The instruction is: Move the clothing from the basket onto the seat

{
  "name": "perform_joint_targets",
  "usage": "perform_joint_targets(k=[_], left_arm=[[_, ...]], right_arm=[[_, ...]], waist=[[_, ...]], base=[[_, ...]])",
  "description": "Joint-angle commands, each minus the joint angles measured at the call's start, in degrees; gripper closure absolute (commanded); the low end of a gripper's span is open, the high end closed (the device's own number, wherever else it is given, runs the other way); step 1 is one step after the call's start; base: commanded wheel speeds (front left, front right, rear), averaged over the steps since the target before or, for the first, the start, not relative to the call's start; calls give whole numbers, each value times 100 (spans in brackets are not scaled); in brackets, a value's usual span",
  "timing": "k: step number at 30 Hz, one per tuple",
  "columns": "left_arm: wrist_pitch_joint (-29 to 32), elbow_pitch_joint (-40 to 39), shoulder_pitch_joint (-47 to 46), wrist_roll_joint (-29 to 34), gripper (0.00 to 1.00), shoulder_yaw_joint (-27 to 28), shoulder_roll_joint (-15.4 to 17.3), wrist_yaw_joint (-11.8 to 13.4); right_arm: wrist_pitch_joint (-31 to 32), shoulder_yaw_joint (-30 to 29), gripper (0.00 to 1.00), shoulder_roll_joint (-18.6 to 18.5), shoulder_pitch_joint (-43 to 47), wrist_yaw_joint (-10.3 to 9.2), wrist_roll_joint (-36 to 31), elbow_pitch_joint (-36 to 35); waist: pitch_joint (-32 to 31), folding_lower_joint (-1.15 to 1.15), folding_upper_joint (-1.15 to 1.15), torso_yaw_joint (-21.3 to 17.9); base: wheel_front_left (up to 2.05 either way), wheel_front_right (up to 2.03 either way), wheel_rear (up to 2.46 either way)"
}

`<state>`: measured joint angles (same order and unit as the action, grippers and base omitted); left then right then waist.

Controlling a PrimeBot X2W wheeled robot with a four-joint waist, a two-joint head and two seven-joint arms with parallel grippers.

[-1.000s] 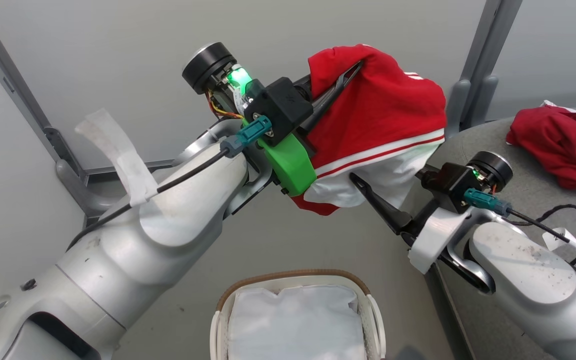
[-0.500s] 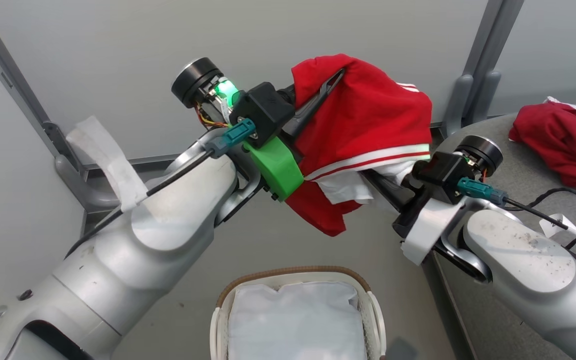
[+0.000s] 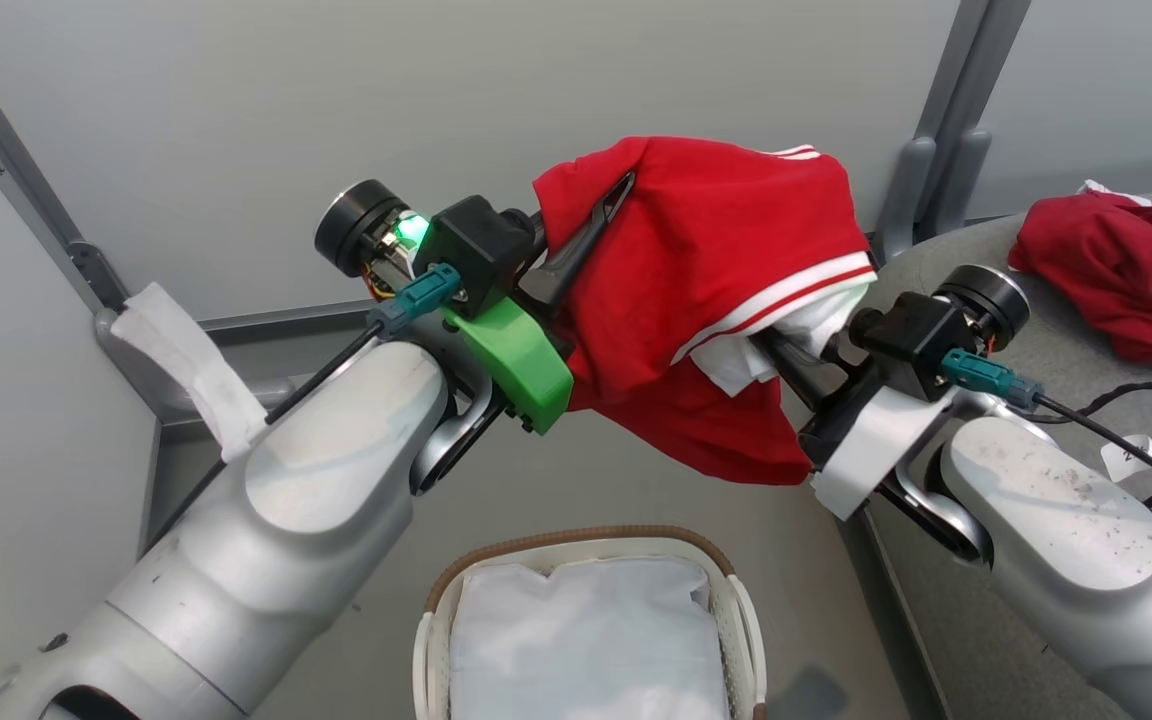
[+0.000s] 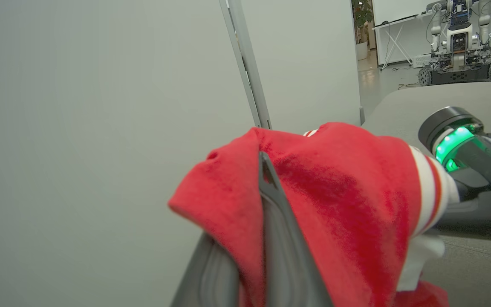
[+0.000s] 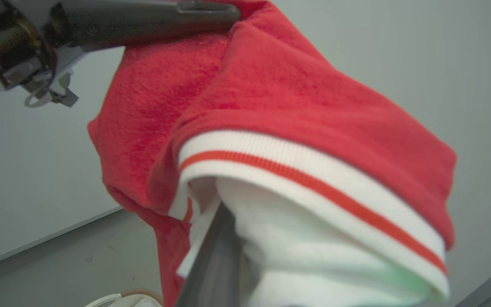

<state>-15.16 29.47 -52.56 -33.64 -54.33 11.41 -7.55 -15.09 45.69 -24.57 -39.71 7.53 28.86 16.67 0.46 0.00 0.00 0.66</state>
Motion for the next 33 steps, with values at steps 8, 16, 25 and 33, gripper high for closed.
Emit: perform_joint_targets(k=[8, 16, 25, 33], left_arm=[[4, -98, 872, 94, 0, 658, -117, 40], [3, -132, 1919, 425, 0, 1215, -398, 19], [3, -105, 2826, 767, 0, 1618, -652, 2], [3, -205, 3050, 988, 0, 1721, -762, 2]], right_arm=[[-11, -460, 100, 40, 280, -8, -169, -63], [-11, -928, 100, 54, 541, -8, -337, -62], [-11, -1363, 100, 84, 788, -8, -506, -48], [-12, -1666, 100, 180, 962, -8, -596, 82]], waist=[[52, 0, 0, -52], [89, 0, 0, -146], [138, 0, 0, -334], [182, 0, 0, -621]], base=[[0, 0, 0], [0, 0, 0], [0, 0, 0], [0, 0, 0]])
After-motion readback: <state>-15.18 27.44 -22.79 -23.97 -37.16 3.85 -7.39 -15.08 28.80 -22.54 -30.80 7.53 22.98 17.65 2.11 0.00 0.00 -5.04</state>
